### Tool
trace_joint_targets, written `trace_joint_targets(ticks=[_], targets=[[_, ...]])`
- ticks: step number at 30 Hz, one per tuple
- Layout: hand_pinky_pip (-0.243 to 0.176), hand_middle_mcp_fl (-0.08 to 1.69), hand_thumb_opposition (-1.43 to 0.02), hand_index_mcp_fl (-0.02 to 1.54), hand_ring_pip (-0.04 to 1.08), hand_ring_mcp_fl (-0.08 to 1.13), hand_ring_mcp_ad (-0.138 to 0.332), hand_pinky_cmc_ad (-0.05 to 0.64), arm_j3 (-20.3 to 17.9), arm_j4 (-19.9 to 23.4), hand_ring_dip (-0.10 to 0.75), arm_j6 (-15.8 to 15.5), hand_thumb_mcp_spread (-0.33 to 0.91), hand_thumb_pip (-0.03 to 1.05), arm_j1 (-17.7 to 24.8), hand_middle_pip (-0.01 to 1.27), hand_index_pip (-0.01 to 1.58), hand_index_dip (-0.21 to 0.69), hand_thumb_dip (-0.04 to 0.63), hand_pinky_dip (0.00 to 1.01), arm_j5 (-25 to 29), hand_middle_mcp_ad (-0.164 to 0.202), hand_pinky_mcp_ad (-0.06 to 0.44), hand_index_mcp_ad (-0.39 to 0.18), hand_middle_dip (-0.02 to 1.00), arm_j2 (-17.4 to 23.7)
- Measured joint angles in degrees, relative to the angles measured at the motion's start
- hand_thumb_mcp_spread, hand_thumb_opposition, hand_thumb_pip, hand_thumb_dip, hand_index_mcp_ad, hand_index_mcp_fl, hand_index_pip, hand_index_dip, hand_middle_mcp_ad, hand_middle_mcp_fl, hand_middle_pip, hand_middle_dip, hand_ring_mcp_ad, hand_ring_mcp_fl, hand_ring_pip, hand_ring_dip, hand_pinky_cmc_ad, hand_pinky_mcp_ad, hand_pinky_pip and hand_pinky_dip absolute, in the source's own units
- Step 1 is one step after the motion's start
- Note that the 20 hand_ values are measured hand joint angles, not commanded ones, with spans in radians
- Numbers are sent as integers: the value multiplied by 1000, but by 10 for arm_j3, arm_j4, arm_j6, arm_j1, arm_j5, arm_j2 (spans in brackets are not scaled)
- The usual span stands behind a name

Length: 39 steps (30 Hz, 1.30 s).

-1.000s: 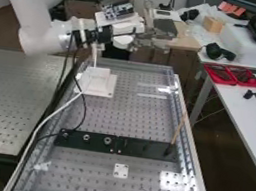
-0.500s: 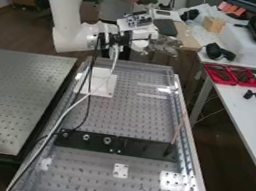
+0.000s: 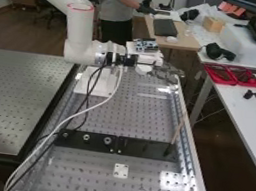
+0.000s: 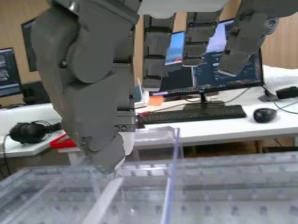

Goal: Grab the paper clip and place it in the clear container

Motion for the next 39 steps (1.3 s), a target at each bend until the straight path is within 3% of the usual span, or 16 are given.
trace_joint_targets(ticks=[13, 16, 23, 28, 29, 33, 39], targets=[[0, 305, -1007, 822, 101, 30, 113, 318, 28, -27, 108, 23, 506, 527, 2, 129, 1168, 35, 223, 187, 24, -28, 271, -187, 239, -25], [0, 250, -974, 552, 101, 30, 113, 318, 33, -44, 112, 33, 468, 635, 1, 126, 1168, 24, 253, 218, 23, -28, 271, -185, 239, -26], [-28, 152, -850, 192, 99, 0, 115, 319, 18, -41, 112, 47, 367, 644, -3, 113, 1042, -30, 251, 346, 24, -30, 271, -171, 239, -11], [-40, 129, -819, 147, 101, 2, 113, 319, -4, -26, 112, 54, 361, 682, -8, 113, 1000, -42, 253, 405, 32, -26, 274, -173, 239, 18], [-61, 133, -819, 141, 101, 2, 113, 319, -7, -24, 112, 55, 365, 686, -9, 113, 988, -58, 253, 410, 33, -26, 271, -169, 239, 23], [-66, 131, -803, 145, 99, 0, 117, 323, -35, -19, 108, 55, 333, 661, -20, 113, 901, -61, 253, 428, 39, -24, 274, -154, 239, 75], [-75, 87, -791, 152, 96, 2, 119, 321, -56, -38, 108, 50, 316, 574, -41, 113, 613, -19, 246, 443, 43, -24, 271, -145, 239, 139]])
